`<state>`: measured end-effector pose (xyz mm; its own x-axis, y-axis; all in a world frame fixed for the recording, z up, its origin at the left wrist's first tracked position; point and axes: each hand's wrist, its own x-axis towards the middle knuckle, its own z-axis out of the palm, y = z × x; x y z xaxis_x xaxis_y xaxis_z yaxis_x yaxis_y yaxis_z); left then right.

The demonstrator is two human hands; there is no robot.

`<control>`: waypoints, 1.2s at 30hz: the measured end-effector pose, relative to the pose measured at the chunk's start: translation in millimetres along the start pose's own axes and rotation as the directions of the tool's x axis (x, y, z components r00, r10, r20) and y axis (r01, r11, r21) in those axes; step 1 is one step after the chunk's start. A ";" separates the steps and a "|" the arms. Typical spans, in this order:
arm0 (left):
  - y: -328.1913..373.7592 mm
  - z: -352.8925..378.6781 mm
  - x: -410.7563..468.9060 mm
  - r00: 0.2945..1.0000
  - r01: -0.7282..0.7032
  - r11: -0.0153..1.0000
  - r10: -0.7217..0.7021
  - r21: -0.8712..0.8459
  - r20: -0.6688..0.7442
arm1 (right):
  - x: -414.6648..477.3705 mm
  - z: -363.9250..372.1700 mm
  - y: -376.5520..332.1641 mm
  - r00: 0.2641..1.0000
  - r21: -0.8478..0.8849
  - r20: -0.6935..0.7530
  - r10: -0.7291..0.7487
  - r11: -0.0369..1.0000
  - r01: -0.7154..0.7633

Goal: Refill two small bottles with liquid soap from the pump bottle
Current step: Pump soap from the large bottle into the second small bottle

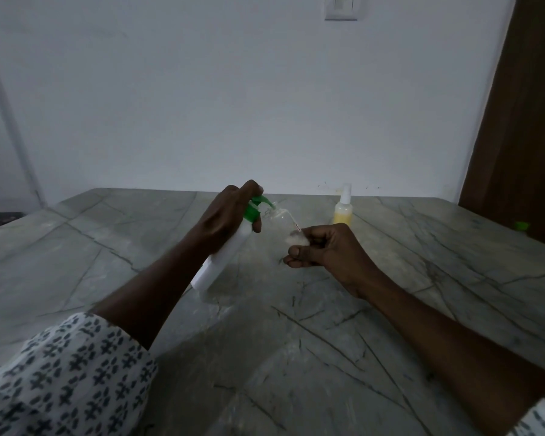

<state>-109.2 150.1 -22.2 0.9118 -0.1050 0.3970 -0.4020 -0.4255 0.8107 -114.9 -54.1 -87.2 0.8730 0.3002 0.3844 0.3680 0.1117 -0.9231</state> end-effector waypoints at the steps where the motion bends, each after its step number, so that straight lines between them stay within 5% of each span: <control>1: -1.0 0.0 -0.2 1.000 -0.009 1.000 0.009 -0.004 0.000 | 0.5 -0.5 -0.1 1.000 0.005 -0.003 -0.003 1.000 0.003; 36: -2.6 4.1 2.2 0.996 -0.044 0.989 0.054 0.145 -0.072 | -0.2 -1.7 0.2 1.000 -0.035 -0.007 -0.012 0.999 0.012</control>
<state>-105.8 147.2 -25.2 0.8801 -0.0628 0.4706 -0.4250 -0.5461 0.7219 -114.4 -55.8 -87.4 0.8706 0.2926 0.3955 0.3892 0.0821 -0.9175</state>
